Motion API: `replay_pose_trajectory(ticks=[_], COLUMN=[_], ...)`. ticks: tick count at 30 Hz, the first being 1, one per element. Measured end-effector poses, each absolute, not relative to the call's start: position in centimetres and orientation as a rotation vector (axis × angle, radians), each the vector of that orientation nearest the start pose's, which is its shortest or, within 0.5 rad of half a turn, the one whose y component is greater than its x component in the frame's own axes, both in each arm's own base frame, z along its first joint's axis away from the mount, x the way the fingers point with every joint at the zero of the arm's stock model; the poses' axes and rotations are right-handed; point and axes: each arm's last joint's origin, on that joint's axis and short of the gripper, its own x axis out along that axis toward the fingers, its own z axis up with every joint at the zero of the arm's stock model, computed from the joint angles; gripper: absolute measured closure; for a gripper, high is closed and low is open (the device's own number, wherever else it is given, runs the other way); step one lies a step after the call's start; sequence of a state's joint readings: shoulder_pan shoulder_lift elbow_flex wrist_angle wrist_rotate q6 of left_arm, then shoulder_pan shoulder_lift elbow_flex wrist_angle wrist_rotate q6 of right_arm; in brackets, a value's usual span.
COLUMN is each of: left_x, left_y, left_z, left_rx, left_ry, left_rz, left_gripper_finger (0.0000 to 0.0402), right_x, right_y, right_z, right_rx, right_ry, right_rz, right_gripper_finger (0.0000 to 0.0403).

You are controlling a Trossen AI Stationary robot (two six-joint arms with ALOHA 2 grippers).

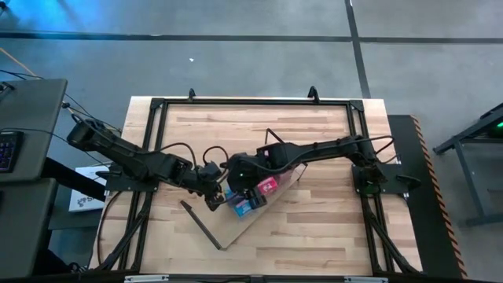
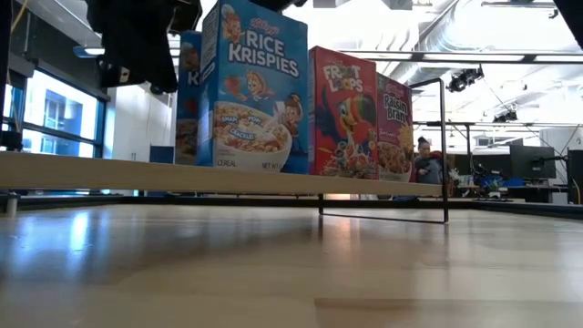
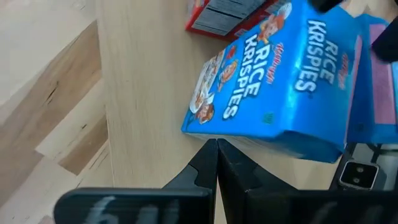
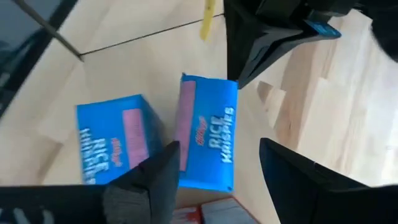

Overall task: Stack cereal on shelf
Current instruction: Put the blue cereal box on the shelf aligned with the other blue cereal box

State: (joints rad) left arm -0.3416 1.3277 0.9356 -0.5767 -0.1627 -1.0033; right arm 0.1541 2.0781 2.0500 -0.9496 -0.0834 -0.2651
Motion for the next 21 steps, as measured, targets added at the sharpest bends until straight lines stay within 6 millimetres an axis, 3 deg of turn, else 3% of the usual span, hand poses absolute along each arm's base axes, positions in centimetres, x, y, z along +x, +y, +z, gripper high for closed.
replay_pose_trajectory(ticks=[7,13,17,21], left_x=[24.3,22.1,20.6,20.6], left_y=[-8.2,-6.5,-5.1,-4.2], left_z=[24.8,26.9,28.4,29.5], left_rx=[-0.631,-0.564,-0.505,-0.450], left_ry=[0.926,0.880,0.803,0.721], left_rz=[0.252,0.277,0.302,0.274], left_gripper_finger=[0.0401,0.0401,0.0401,0.0401], right_x=[43.8,42.6,41.0,38.4], right_y=[7.1,6.1,5.5,5.2], right_z=[32.4,34.5,35.8,36.1], right_rx=[-0.244,-0.274,-0.234,-0.117], right_ry=[0.940,0.991,1.080,1.202], right_rz=[0.428,0.448,0.440,0.457], right_gripper_finger=[0.0201,0.0210,0.0267,0.0374])
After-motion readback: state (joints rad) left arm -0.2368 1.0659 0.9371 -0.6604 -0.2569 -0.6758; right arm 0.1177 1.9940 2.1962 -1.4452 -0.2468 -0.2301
